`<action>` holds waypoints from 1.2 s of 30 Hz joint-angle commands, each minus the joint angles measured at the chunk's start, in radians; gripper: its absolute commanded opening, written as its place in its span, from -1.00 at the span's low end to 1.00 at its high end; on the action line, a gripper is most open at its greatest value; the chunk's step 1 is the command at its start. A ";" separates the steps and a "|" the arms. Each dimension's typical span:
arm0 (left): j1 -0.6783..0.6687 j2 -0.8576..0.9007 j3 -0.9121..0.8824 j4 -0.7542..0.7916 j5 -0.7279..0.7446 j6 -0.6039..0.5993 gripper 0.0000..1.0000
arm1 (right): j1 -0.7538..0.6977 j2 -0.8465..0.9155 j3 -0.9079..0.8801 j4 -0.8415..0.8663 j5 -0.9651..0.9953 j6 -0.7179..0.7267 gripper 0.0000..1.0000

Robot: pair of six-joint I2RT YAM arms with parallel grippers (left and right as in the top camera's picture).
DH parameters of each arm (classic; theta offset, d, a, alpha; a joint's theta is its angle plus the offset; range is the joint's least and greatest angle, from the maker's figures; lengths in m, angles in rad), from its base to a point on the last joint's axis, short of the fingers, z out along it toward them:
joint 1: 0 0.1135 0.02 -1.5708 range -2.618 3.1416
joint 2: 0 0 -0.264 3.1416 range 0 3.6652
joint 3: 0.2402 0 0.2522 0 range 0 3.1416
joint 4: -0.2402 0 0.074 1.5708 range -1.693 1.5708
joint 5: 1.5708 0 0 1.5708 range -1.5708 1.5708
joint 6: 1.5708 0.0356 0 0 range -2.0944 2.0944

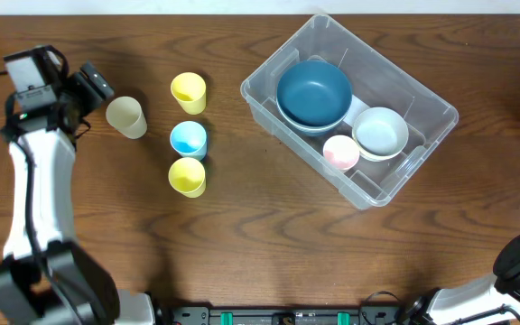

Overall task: Pack container
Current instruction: 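Move the left gripper back left to the cream cup, then grasp the cream cup rim with the left gripper and lift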

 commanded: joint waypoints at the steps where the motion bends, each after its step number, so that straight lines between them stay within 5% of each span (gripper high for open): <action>1: -0.004 0.064 0.010 0.005 -0.012 0.016 0.96 | -0.005 0.002 -0.005 0.000 0.005 0.011 0.99; 28: -0.005 0.260 0.007 -0.116 0.018 0.008 0.99 | -0.005 0.002 -0.005 0.000 0.005 0.011 0.98; 36: -0.005 0.264 0.007 -0.115 0.019 -0.014 -0.26 | -0.005 0.002 -0.005 0.000 0.005 0.011 0.98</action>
